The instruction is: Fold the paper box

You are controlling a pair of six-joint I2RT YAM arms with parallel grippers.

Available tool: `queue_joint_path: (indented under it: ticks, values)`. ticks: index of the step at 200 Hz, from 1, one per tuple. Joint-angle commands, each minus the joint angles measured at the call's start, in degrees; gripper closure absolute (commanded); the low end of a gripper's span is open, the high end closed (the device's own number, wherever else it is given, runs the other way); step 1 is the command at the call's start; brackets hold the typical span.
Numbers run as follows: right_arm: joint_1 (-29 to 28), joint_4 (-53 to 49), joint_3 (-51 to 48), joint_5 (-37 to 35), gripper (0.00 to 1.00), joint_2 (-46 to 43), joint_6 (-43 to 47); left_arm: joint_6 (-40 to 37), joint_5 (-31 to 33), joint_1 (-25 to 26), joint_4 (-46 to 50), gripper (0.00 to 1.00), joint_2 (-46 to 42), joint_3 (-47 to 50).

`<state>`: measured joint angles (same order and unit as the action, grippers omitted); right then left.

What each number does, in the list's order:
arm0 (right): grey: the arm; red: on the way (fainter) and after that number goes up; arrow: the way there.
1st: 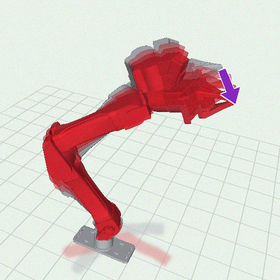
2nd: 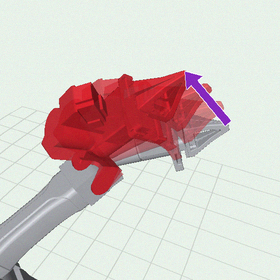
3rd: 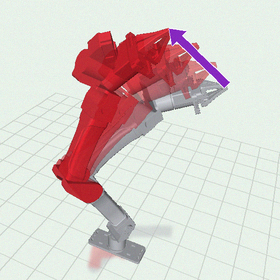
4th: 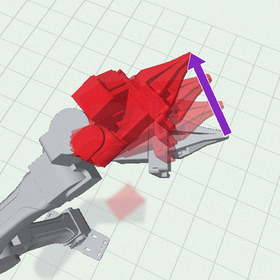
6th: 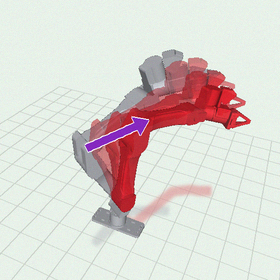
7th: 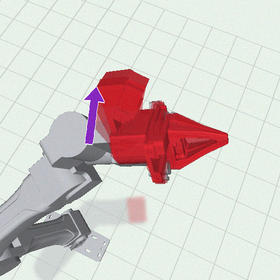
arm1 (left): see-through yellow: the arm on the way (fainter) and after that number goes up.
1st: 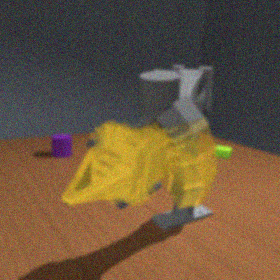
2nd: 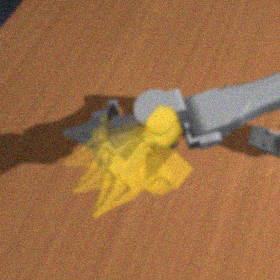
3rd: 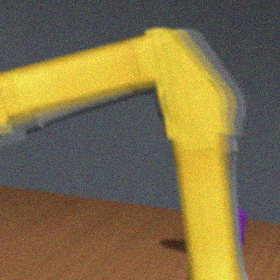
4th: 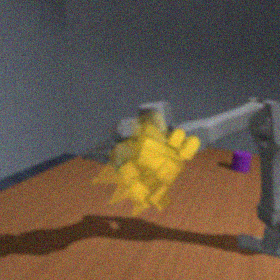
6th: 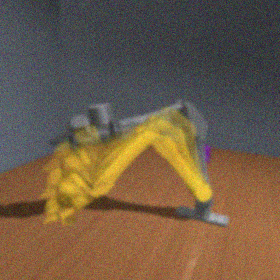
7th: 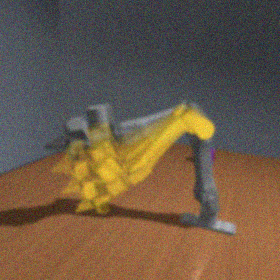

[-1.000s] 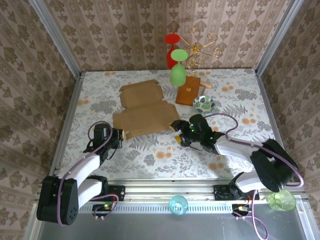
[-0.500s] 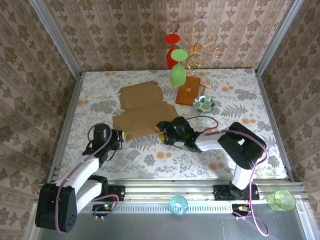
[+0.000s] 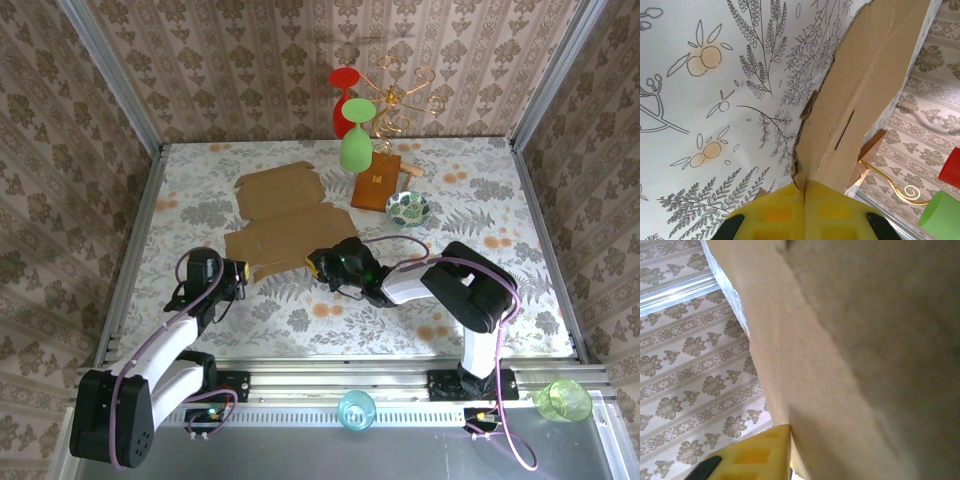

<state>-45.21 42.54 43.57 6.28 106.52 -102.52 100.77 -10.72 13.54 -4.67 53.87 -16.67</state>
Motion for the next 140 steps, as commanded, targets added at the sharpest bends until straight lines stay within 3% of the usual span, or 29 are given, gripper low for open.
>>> queue_joint_path:
  ticks: [1,21,45,63,108,140]
  values:
    - [-0.06,1.37,1.53,-3.55,0.90,0.72,-0.10,0.47,-0.72,0.52,3.29,1.00,-1.22,-0.60]
    - [0.46,-1.34,2.97,-3.16,1.00,-0.87,2.00,-1.46,-0.34,0.48,8.09,1.00,-3.26,-2.57]
    - [0.89,-9.84,5.41,-3.84,1.00,-6.11,6.60,-8.30,0.46,-1.55,19.27,0.69,-6.26,-8.72]
    - [1.44,-15.30,8.02,-3.69,1.00,-9.63,9.43,-15.83,-0.30,-4.84,27.38,0.59,-6.53,-14.84]
    - [1.67,-28.55,15.91,-3.95,1.00,-16.55,15.32,-31.69,-0.18,-13.67,40.72,0.52,-4.47,-28.01]
    - [0.71,-35.53,21.19,-7.13,1.00,-20.85,16.14,-37.16,-1.75,-17.38,38.32,0.52,0.18,-32.05]
